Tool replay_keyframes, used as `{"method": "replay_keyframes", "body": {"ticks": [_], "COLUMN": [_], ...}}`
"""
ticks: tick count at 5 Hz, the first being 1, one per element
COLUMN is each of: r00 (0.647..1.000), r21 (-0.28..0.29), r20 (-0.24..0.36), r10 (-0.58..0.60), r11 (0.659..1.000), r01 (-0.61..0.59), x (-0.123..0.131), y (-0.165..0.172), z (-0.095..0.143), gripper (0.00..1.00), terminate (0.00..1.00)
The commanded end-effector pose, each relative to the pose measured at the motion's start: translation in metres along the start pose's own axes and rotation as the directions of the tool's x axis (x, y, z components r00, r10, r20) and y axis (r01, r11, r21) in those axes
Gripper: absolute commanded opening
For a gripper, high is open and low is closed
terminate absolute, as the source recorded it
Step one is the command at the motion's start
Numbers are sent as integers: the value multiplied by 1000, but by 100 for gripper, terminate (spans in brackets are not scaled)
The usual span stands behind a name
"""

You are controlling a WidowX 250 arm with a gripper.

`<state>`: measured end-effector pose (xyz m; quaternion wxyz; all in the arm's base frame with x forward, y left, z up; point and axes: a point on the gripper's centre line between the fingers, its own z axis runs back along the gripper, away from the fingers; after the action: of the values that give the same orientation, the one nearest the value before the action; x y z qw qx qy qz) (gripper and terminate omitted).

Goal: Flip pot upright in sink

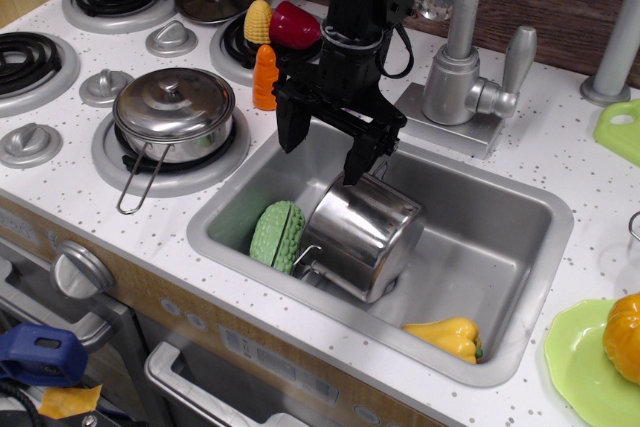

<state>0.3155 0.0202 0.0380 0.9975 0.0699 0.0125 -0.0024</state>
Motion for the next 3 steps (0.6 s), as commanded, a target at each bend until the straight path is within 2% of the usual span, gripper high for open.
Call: {"method": "replay_keyframes", "body": {"ticks": [1,2,3], "r00": [1000,1000,999], "r21": [0,-112,-182], "r20": [0,19,35], "r10": [0,12,10], "r11": [1000,994,983], "r01": [0,-10,-3], "x": [0,0,1], "y": [0,4,5], "z": [0,1,3], "gripper": [100,100,100], "terminate": [0,0,0]}}
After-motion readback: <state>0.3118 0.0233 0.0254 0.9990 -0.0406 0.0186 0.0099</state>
